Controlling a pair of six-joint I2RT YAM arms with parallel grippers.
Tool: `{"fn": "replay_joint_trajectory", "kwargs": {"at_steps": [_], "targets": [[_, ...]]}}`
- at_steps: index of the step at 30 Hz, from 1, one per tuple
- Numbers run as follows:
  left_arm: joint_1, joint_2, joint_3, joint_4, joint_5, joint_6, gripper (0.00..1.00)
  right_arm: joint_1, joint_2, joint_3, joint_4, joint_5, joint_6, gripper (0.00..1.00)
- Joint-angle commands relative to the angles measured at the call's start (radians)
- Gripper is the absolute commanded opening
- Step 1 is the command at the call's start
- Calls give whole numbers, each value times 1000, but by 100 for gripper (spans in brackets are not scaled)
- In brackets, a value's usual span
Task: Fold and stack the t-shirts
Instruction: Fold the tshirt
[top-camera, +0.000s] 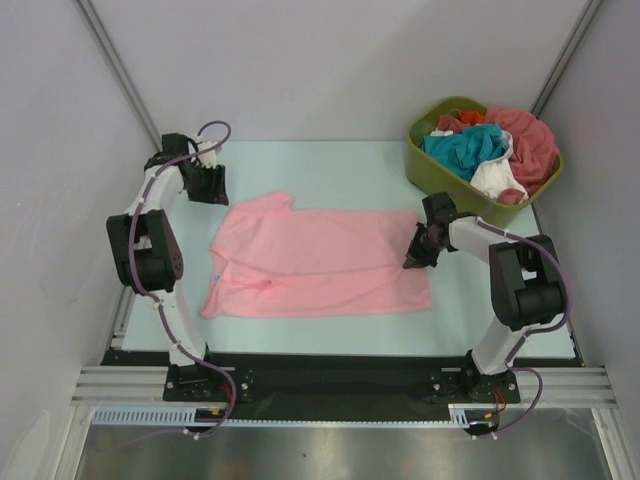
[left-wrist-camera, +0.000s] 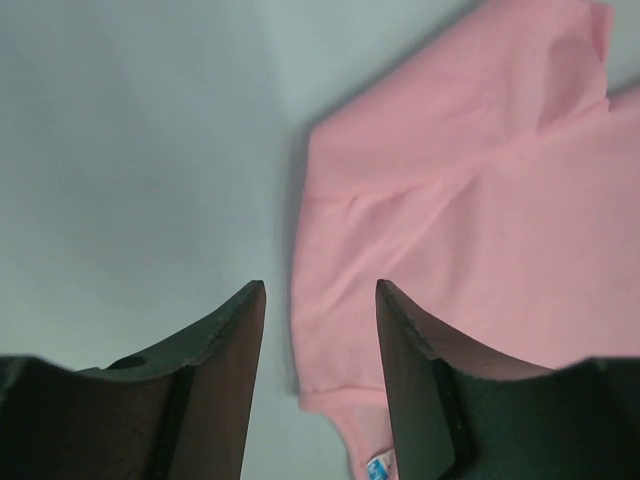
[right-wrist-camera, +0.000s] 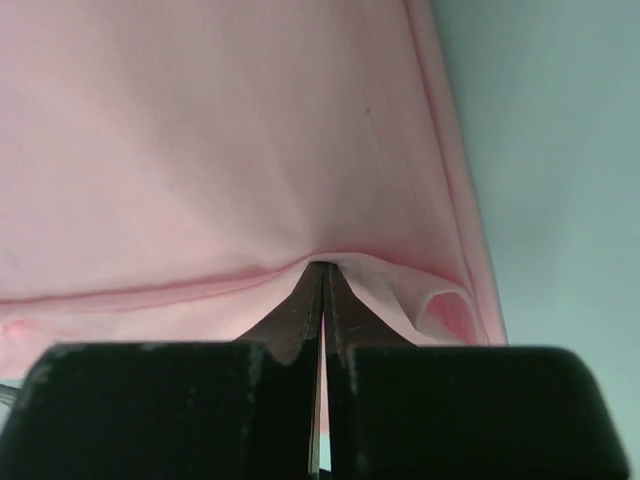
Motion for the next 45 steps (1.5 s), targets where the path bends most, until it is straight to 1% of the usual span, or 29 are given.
{"fn": "replay_joint_trajectory", "kwargs": {"at_steps": [1, 3, 4, 5, 9, 10, 11, 12, 13, 14, 16, 19, 21, 23, 25, 26, 29, 33, 35, 36, 37, 38, 39, 40, 41, 42, 45], "targets": [[-19, 95, 138, 59, -4, -132, 54, -19, 36, 54, 42, 2, -13, 0], [-19, 152, 165, 57, -12, -141, 55, -21, 53, 64, 34, -9, -11, 0], [-21, 166, 175, 56, -11, -143, 60, -22, 62, 87, 21, -12, -11, 0], [-21, 186, 191, 56, -6, -144, 60, -21, 61, 103, 4, -12, -13, 0], [-27, 203, 199, 82, -3, -146, 61, -22, 14, 176, -154, 52, -34, 1], [-27, 208, 203, 86, 2, -149, 61, -22, 3, 196, -182, 66, -40, 10], [-28, 212, 212, 94, 3, -150, 61, -22, -22, 237, -224, 95, -56, 13], [-31, 230, 220, 93, 9, -152, 61, -22, -29, 264, -237, 110, -63, 23], [-33, 240, 228, 90, 11, -152, 61, -24, -33, 288, -240, 124, -73, 29], [-36, 254, 247, 83, 12, -158, 61, -24, -19, 342, -237, 153, -86, 37], [-40, 299, 289, 76, 25, -167, 61, -44, 25, 397, -225, 170, -119, 51], [-48, 353, 332, 63, 11, -175, 61, -65, 165, 544, -220, 179, -160, 53], [-50, 379, 372, 48, 9, -175, 61, -65, 258, 645, -216, 224, -181, 53], [-51, 399, 401, 34, 23, -174, 61, -64, 306, 693, -206, 238, -192, 54], [-51, 401, 400, 27, 57, -169, 60, -65, 357, 742, -194, 244, -197, 55], [-53, 396, 387, 19, 92, -167, 60, -65, 369, 755, -177, 248, -204, 55], [-68, 393, 352, 14, 132, -160, 59, -65, 418, 782, -147, 270, -230, 56], [-83, 413, 354, -4, 161, -161, 52, -64, 469, 819, -137, 279, -244, 56], [-85, 410, 352, -21, 166, -146, 47, -61, 492, 831, -169, 314, -244, 56], [-83, 407, 349, -25, 164, -141, 40, -62, 495, 827, -173, 322, -246, 56], [-83, 401, 344, -27, 161, -134, 35, -61, 500, 816, -168, 318, -251, 56], [-85, 395, 343, -27, 164, -125, 21, -62, 500, 790, -148, 301, -260, 56], [-83, 390, 341, -27, 164, -121, 21, -61, 501, 779, -136, 292, -264, 54], [-83, 375, 340, -21, 175, -118, 9, -59, 503, 769, -127, 282, -260, 53], [-82, 367, 338, -10, 180, -112, 4, -61, 506, 764, -118, 273, -254, 51], [-82, 357, 335, -1, 181, -112, 1, -61, 516, 761, -117, 268, -246, 51], [-80, 321, 332, 4, 218, -103, 0, -55, 532, 761, -130, 252, -231, 52]]}}
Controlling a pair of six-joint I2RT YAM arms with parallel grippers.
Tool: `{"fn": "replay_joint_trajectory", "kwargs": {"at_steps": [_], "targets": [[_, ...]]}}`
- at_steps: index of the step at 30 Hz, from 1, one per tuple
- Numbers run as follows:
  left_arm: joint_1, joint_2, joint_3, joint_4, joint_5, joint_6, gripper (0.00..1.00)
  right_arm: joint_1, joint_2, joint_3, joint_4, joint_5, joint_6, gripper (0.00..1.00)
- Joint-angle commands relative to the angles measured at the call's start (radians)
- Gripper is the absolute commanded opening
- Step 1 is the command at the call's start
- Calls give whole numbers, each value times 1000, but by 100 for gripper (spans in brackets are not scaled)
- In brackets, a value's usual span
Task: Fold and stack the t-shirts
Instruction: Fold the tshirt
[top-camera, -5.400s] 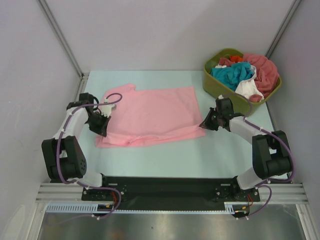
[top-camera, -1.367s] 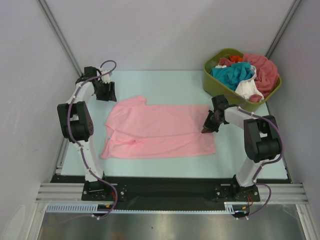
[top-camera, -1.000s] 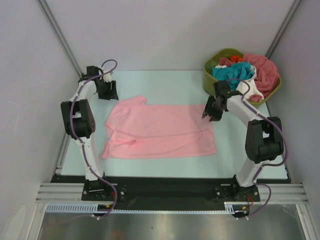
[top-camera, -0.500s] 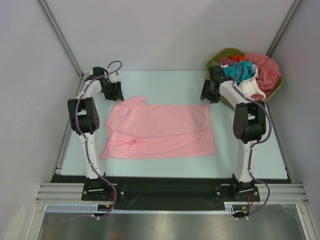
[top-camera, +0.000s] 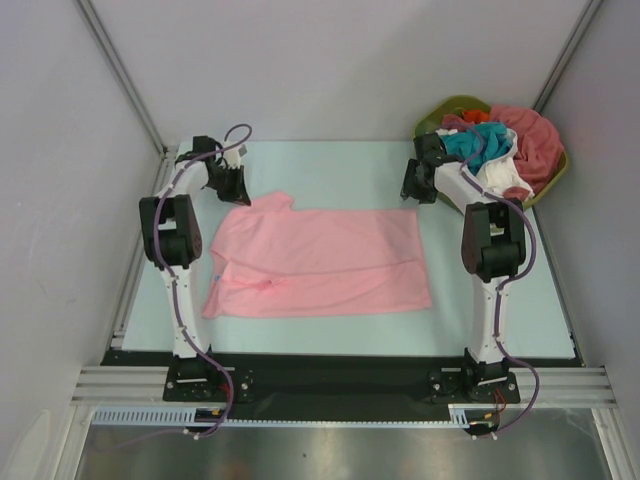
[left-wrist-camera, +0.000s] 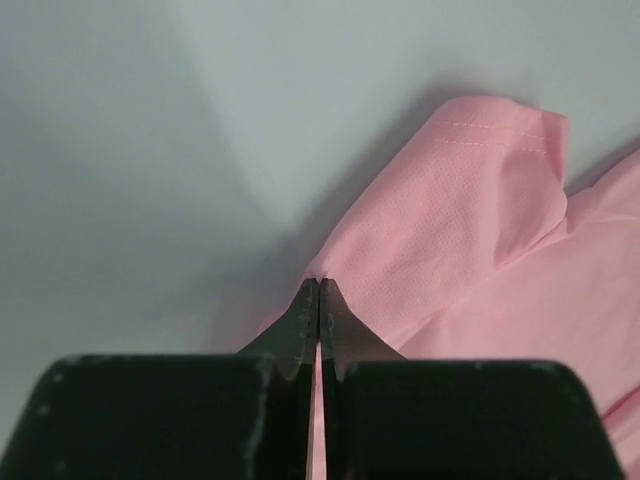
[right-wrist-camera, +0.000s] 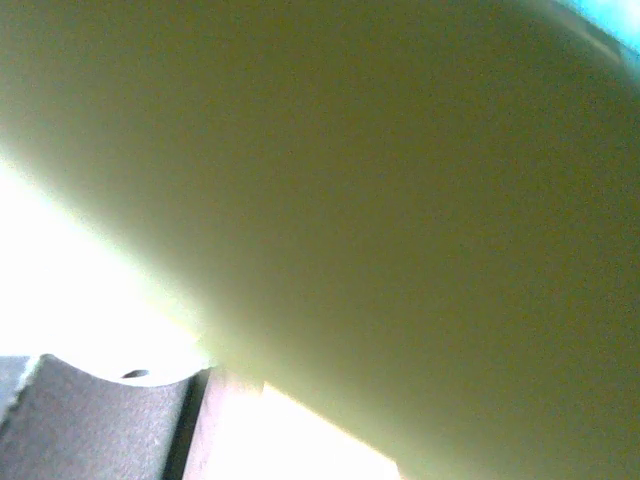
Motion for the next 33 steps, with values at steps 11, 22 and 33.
{"fn": "replay_joint_trajectory", "kwargs": {"at_steps": [11, 22, 33], "targets": [[2, -295, -162, 86, 139, 72, 0, 34, -57, -182, 36, 66, 6, 56], [2, -372, -281, 121, 129, 109, 0, 24, -7, -181, 61, 0, 43, 46], [0, -354, -259, 101, 126, 123, 0, 113, -240, -244, 136, 297, -2, 58]]}}
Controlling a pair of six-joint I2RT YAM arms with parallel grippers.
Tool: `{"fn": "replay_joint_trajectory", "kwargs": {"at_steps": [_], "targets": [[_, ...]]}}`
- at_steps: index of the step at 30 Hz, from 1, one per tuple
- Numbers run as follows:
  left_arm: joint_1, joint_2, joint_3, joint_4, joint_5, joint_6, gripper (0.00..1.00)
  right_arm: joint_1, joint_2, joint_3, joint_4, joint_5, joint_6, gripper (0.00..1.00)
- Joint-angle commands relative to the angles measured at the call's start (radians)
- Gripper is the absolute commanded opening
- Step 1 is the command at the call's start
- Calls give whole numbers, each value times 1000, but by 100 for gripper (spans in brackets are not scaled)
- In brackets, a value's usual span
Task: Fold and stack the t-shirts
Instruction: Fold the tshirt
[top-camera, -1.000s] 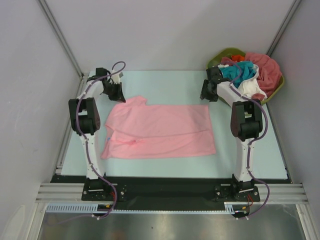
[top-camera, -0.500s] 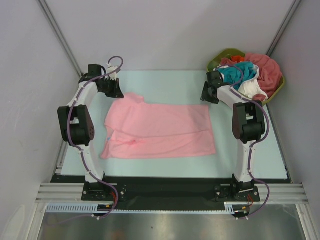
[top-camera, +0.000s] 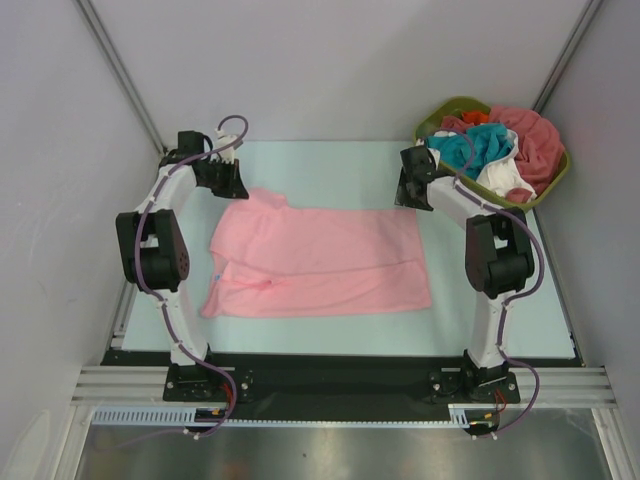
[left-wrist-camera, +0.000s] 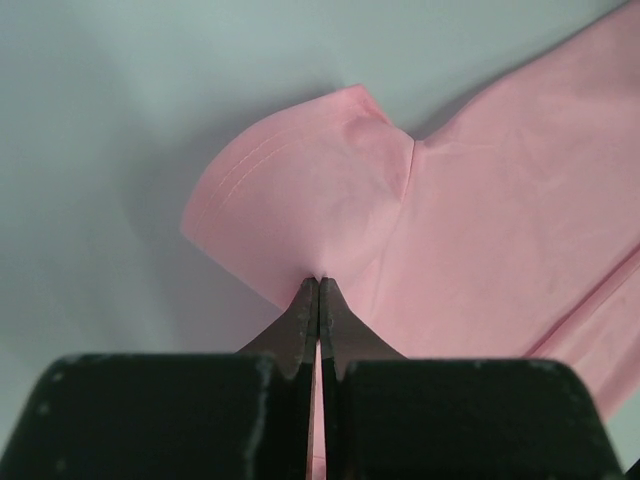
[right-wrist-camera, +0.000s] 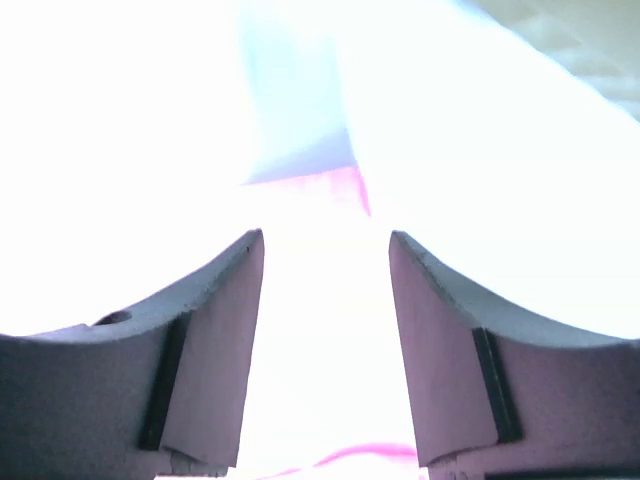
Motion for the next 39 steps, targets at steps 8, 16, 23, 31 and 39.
{"fn": "replay_joint_trajectory", "kwargs": {"at_steps": [8, 16, 23, 31, 39], "targets": [[4, -37, -11, 6, -20, 95, 0, 49, -123, -148, 117, 189, 227, 59], [6, -25, 4, 14, 12, 75, 0, 9, -52, -171, 220, 252, 407, 57], [4, -12, 12, 11, 20, 72, 0, 10, 18, -120, 186, 223, 404, 52], [4, 1, 33, 14, 23, 69, 0, 15, 18, -147, 171, 215, 397, 30], [4, -26, 35, -30, 102, 153, 1, 26, -67, -176, 167, 235, 315, 0]]}}
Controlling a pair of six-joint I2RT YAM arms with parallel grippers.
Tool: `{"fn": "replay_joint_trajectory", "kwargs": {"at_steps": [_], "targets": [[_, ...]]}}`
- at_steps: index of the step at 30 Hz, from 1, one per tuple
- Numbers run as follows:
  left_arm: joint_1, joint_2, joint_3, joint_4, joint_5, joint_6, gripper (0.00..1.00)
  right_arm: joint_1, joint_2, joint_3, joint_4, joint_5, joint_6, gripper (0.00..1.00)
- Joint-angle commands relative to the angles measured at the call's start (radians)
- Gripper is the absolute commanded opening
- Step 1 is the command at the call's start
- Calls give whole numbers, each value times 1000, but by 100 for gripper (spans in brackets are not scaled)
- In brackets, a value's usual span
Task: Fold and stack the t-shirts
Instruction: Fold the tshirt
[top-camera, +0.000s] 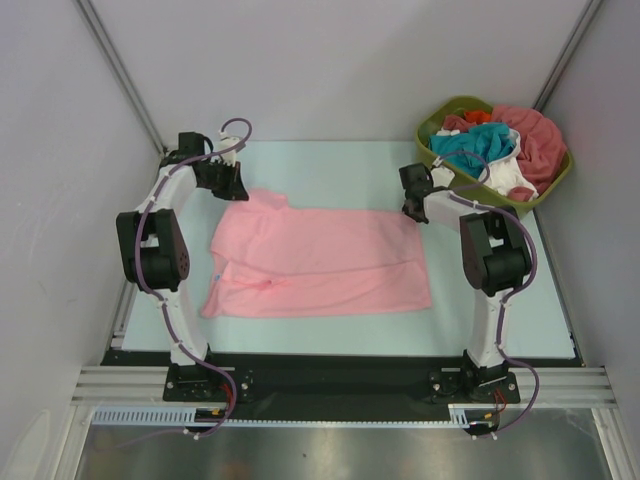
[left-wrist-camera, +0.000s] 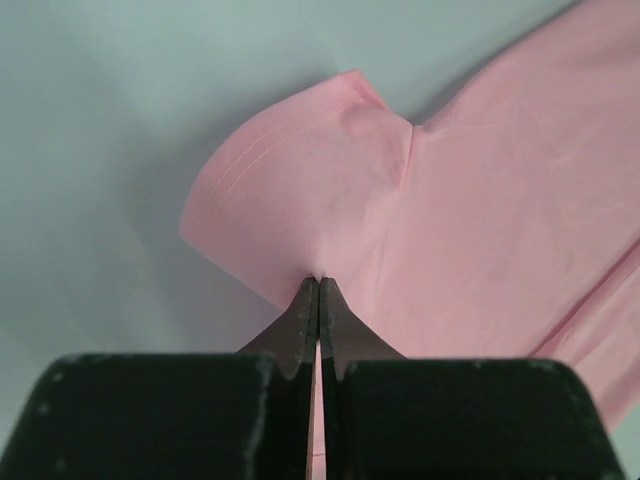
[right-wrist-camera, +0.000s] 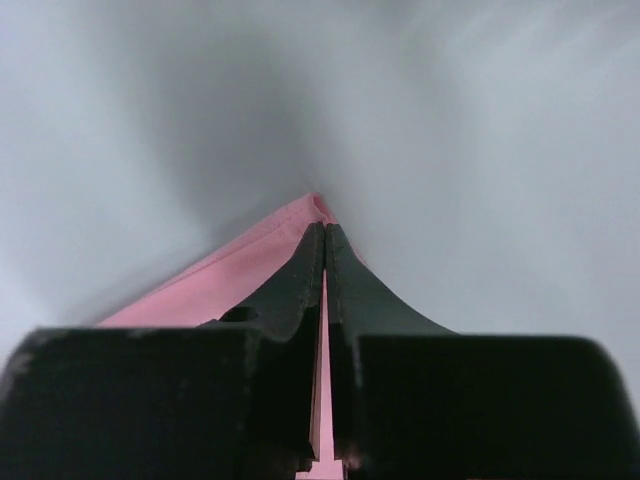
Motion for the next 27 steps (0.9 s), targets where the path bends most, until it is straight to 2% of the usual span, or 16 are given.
{"fn": "replay_joint_trajectory", "kwargs": {"at_steps": [1, 6, 13, 18, 20, 21, 22, 24, 25, 27], "targets": [[2, -38, 32, -29, 114, 93, 0, 16, -97, -17, -2, 32, -72, 0], [4, -144, -47, -118, 157, 285, 0, 51, -242, -91, -28, 2, -118, 0], [5, -255, -208, -239, 100, 486, 0, 88, -504, -379, 27, -88, -100, 0], [9, -321, -375, -281, 42, 595, 0, 120, -585, -543, 36, -129, -57, 0], [9, -338, -414, -273, 14, 621, 4, 123, -588, -573, 56, -156, -51, 0], [9, -339, -438, -276, -13, 629, 7, 125, -586, -589, 62, -160, -47, 0], [10, -338, -445, -284, -23, 637, 18, 123, -582, -594, 68, -166, -50, 0], [12, -336, -420, -353, -12, 679, 32, 125, -566, -596, 62, -162, -57, 0], [19, -333, -405, -391, 5, 699, 42, 125, -566, -596, 61, -157, -67, 0], [27, -318, -338, -508, 58, 761, 48, 123, -566, -597, 58, -148, -78, 0]]}}
